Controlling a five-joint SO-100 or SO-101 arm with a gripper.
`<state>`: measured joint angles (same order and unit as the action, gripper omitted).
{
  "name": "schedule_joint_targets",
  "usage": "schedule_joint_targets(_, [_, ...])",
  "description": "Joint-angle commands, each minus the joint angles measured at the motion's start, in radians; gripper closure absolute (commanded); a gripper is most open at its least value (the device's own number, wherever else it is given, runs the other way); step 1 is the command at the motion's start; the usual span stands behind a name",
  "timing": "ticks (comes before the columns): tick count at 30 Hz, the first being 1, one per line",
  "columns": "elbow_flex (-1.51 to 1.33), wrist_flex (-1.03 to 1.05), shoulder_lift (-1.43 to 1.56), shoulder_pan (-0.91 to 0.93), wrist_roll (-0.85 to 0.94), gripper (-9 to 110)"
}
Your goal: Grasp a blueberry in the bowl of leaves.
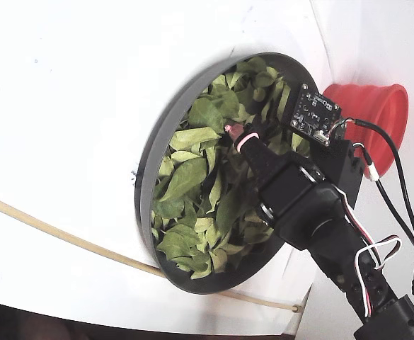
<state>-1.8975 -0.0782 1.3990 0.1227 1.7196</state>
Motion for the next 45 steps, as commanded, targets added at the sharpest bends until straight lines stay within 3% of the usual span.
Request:
schedule_joint_targets(1, [-0.003,0.003,0.103,-0.011,-0.014,85])
schedule_joint_targets(45, [0.057,-0.081,-0.066,0.002,-0.009,85])
